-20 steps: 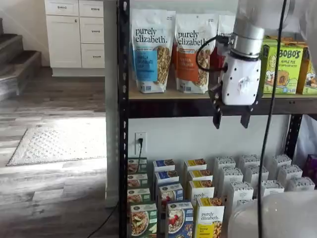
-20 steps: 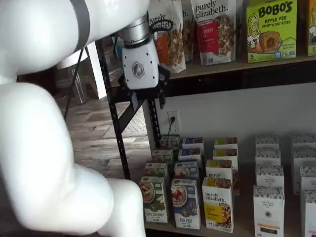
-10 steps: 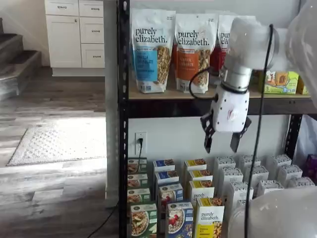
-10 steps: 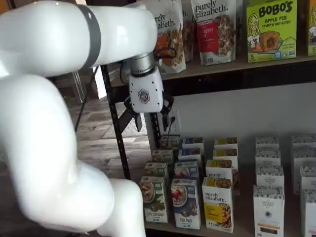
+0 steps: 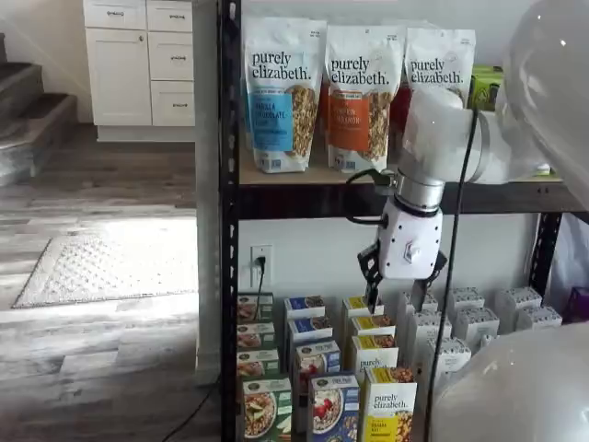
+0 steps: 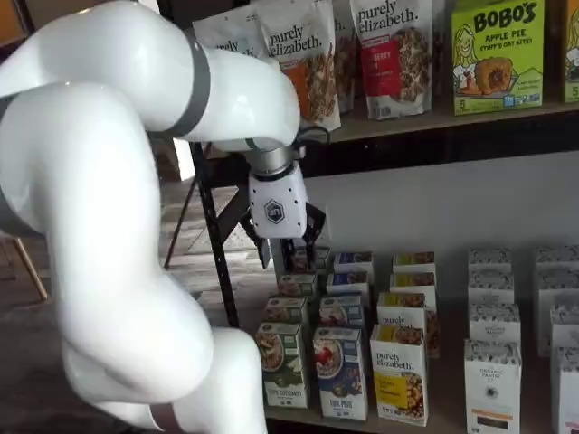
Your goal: Pick up the blue and white box that is on the bottom shelf, the second box from the left
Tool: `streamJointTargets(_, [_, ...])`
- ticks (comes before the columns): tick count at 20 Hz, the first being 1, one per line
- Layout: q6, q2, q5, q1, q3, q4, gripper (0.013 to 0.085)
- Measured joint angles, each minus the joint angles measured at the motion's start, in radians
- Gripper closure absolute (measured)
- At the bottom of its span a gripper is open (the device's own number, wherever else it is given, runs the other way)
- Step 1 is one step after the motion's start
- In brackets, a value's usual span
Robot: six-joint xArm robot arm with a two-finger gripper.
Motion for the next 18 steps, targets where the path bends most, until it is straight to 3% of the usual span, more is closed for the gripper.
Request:
streamJointTargets(9, [-0.003, 0.154, -0.134, 0.011, -0.003, 0.008, 0.0130])
streamJointTargets(18, [-0.027, 0.211, -0.214, 0.009, 0.017, 0.032, 0.0130])
